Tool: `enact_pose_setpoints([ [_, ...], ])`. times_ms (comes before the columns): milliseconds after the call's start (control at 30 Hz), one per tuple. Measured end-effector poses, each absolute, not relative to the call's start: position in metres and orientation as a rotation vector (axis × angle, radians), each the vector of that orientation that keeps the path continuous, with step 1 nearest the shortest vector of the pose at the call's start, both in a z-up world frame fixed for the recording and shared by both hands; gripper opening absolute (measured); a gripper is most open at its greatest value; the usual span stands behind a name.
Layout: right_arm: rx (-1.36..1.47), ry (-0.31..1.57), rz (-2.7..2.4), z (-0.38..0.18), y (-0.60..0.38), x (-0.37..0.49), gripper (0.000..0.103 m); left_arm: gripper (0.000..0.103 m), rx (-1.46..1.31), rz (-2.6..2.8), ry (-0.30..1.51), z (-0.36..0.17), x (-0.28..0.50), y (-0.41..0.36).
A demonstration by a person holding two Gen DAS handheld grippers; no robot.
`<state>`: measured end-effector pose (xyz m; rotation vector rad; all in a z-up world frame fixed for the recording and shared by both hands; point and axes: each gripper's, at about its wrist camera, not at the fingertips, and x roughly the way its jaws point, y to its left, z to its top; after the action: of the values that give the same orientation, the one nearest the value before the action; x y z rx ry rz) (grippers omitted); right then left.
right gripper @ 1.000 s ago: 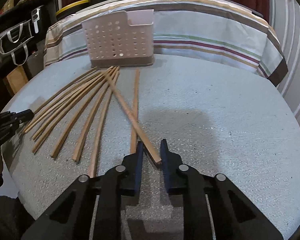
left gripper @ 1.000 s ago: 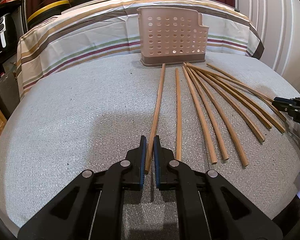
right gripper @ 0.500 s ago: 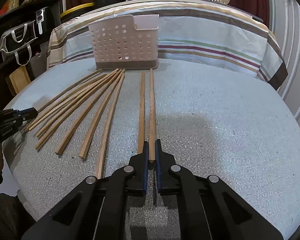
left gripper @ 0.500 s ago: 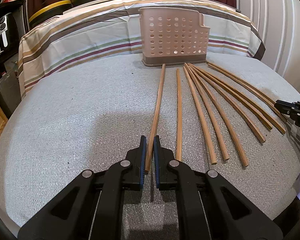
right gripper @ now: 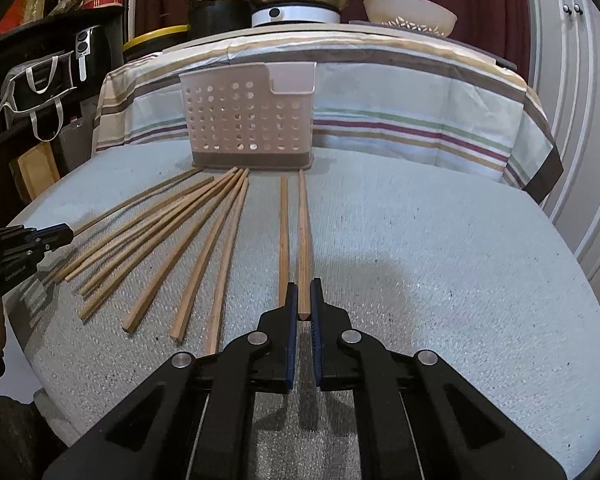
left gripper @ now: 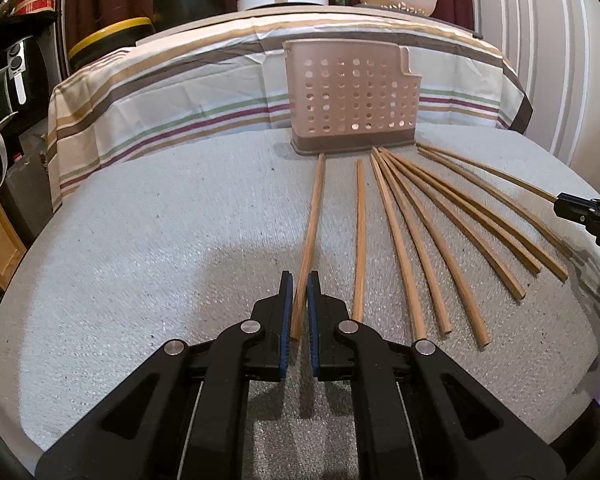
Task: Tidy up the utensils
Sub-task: 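Lift the chopsticks in both grippers and carry them toward the caddy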
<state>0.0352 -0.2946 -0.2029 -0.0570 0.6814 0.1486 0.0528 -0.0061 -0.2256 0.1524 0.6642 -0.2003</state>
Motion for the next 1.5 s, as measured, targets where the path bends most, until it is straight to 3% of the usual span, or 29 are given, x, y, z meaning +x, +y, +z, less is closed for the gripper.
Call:
enact_pose_setpoints([
  [1500, -0.044, 0.516, 0.124, -0.149, -0.289, 0.030, 0.007, 0.006, 0.130, -0.129, 0.359, -0.154, 0.051, -0.004],
])
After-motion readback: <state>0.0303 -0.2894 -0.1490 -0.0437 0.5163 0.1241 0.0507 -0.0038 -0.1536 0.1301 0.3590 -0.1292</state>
